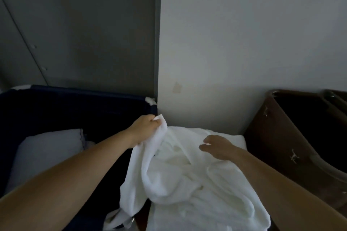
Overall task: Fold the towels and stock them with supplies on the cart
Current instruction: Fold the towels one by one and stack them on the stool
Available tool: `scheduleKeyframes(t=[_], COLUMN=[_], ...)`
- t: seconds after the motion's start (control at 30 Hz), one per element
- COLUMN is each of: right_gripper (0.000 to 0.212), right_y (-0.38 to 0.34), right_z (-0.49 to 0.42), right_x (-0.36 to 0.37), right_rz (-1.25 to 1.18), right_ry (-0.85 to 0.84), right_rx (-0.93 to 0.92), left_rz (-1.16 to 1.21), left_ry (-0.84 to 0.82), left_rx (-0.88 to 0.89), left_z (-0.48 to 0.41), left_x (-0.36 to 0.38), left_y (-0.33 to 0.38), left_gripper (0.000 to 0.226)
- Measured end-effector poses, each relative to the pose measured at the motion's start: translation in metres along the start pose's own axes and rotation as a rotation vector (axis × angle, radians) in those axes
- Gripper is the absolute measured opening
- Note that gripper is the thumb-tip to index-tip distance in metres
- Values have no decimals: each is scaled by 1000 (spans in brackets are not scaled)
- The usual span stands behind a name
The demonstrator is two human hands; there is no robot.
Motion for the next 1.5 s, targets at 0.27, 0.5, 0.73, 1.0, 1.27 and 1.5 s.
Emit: scheduleKeyframes(t=[0.27, 0.5, 0.73, 1.0, 1.27, 1.5], right_gripper=[56, 28, 17, 15, 58, 29], right_y=[3, -8, 30, 39, -8, -45], right_z=[-98, -125, -13, -39, -18, 35], right_x=[8, -12, 31, 15, 38, -62], right_rz=[-42, -306, -112, -194, -696, -541], right_ry=[176, 77, -552, -58, -263, 290], right_rx=[108, -22, -263, -120, -109, -370], left_rz=[91, 212, 422, 357, 263, 148], left_ry=[62, 178, 115, -187, -198, -467], left_rx=[23, -68, -58, -126, -67, 96], left_z=[-43, -83, -107, -62, -27, -12], left_x=[23, 33, 58, 91, 58, 47], left_y=[5, 18, 44, 30, 23, 69], left_gripper=[39, 34, 25, 34, 41, 41])
Point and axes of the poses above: each hand's wrist, its own z-axis away from the middle knuckle, its own x-axis out of the palm, y = z × x, the point moved 8 cm from there along -z, towards the middle knuckle, and after that the axes turned 15 degrees about x, right-handed, at the moved point
